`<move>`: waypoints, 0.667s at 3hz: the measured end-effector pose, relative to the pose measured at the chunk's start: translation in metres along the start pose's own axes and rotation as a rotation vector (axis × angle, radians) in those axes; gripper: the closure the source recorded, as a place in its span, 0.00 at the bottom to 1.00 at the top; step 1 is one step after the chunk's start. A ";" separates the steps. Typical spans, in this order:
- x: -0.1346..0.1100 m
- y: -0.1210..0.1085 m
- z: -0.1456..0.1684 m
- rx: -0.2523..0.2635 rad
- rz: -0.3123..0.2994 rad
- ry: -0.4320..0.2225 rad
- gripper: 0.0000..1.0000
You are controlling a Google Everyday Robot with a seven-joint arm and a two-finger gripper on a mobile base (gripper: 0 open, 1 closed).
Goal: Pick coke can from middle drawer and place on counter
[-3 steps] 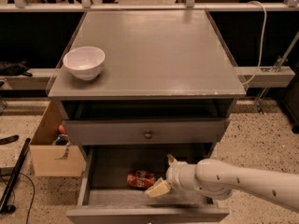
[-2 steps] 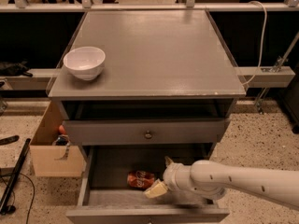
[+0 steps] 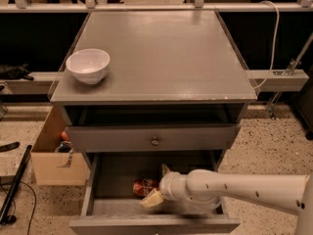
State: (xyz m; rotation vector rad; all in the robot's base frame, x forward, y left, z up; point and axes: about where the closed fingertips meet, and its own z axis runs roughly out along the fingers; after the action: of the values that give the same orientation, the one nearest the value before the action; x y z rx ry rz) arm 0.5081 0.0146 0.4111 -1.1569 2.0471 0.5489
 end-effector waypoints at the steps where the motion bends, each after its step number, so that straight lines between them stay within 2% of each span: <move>1: 0.003 0.008 0.011 -0.008 0.002 -0.006 0.00; 2: 0.011 0.011 0.019 -0.014 0.014 0.003 0.00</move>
Offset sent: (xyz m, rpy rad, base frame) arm -0.0085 0.0121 -0.0350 0.0035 0.0371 -0.0079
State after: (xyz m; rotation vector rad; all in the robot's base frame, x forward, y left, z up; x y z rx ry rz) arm 0.5018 0.0268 0.3900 -1.1527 2.0589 0.5696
